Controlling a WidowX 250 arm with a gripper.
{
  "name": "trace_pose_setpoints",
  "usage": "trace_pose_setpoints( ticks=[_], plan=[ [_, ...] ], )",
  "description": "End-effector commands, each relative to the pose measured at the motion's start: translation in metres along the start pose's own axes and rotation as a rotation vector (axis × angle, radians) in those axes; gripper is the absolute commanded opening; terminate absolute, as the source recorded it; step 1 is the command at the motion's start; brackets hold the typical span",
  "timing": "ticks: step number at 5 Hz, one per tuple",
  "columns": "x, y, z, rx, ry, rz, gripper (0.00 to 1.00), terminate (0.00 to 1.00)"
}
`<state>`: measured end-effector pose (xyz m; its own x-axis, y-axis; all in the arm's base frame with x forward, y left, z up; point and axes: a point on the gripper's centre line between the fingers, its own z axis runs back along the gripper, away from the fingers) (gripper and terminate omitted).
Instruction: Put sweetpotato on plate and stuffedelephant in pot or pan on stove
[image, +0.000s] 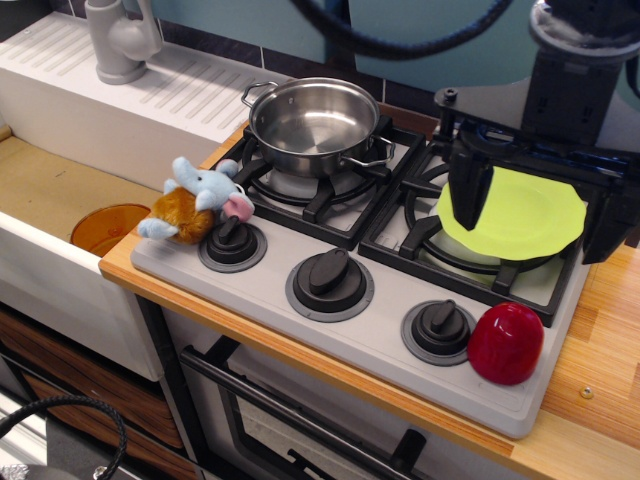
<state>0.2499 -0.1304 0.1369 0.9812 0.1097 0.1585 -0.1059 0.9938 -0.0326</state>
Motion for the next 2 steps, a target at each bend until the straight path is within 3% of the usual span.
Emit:
trace_pose_setpoints(
  ticks=[1,2],
  plan=[
    [0.0,0.0,0.0,0.0,0.0,0.0,1.0,0.0],
    [0.001,-0.003,-0.01,-0.017,-0.013,0.009,1.0,0.0]
  ],
)
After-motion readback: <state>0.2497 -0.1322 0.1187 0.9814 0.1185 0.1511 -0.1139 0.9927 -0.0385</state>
